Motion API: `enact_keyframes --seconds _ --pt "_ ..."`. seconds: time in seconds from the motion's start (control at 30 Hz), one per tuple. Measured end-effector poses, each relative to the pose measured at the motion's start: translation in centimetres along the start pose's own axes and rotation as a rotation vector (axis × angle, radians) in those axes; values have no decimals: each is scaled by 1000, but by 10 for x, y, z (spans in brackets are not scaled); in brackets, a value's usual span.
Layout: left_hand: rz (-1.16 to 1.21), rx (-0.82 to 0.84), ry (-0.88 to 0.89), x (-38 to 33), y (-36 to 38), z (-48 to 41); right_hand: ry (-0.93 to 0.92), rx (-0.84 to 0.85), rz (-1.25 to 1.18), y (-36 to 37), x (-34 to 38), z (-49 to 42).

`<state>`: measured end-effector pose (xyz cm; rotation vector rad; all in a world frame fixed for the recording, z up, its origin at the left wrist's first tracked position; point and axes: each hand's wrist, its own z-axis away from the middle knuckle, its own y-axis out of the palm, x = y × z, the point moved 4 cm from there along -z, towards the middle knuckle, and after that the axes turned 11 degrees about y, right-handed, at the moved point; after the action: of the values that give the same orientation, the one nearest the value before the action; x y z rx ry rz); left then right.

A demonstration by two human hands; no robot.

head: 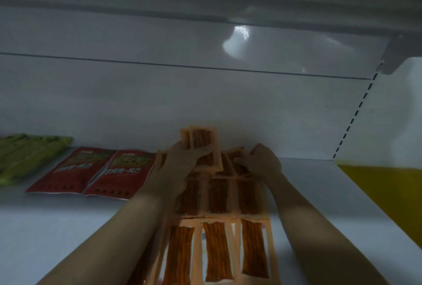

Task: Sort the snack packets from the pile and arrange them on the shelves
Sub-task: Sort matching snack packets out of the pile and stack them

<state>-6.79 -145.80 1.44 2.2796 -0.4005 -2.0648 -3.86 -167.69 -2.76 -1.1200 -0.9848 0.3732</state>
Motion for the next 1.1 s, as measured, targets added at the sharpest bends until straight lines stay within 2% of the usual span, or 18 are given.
enact_keyframes --seconds 0.07,0.13,0.2,0.23,0.33,0.47,0.6,0.77,0.9,1.1 --pt "-13 -19 6 4 5 2 -47 -46 -54 -7 3 3" --pt "-29 -44 1 9 11 3 -103 -48 -296 -26 12 11" --pt "-38 -44 -8 14 21 5 -156 92 -588 -44 23 24" --pt "-46 -40 -15 15 27 7 -189 192 -642 -48 27 35" --pt "-79 -24 0 16 45 14 -276 328 -628 -47 28 54" --pt "-50 52 -7 13 59 25 -232 427 -751 -51 16 51" --pt "32 74 -86 14 58 30 -237 434 -834 -53 13 53" --pt "3 40 -46 11 44 36 -220 399 -888 -69 5 62" --pt "34 -11 -13 12 29 35 -219 403 -836 -73 -14 71" --pt "42 -65 -40 18 7 40 -116 379 -698 -48 -47 81"
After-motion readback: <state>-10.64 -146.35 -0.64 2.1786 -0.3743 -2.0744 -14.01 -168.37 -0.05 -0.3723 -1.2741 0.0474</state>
